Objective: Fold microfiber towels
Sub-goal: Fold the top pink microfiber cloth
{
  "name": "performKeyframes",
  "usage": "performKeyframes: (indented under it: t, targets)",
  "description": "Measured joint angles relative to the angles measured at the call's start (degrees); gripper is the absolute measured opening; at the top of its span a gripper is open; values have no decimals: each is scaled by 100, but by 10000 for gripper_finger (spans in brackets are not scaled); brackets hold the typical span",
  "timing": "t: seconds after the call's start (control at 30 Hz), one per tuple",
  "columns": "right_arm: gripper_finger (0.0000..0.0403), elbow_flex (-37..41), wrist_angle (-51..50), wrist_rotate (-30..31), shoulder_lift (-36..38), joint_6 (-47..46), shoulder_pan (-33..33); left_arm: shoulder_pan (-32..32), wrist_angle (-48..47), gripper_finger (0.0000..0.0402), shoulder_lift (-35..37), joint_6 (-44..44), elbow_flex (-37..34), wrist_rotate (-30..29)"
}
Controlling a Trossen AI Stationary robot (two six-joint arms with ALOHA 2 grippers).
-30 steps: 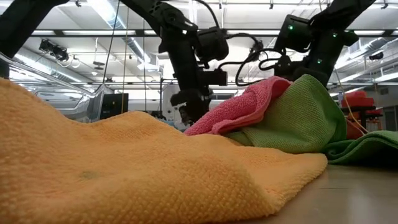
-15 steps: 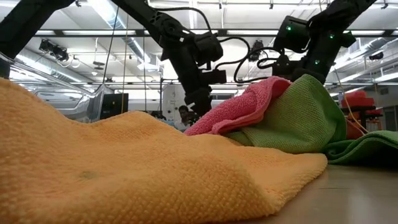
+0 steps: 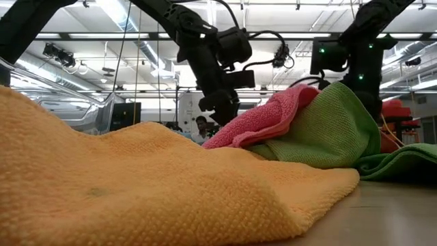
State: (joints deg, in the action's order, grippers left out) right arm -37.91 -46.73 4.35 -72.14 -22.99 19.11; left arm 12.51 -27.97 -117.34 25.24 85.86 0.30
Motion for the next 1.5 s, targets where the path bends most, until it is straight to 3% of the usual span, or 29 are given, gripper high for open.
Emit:
performKeyframes:
  t: [0.33, 0.7, 0.97, 1.5]
  targets:
    - [119, 0, -373, -111, -1, -313, 273, 17, -144, 112, -2, 6, 0, -5]
    - [115, 2, 523, 204, -160, 61, 1017, 13, -102, 107, -2, 135, 0, -5]
    - [115, 9, 241, -212, -267, -90, 901, 12, -266, 107, -2, 95, 0, 0]
    - [115, 391, 621, -236, -264, -193, 931, 15, -279, 107, -2, 98, 0, -3]
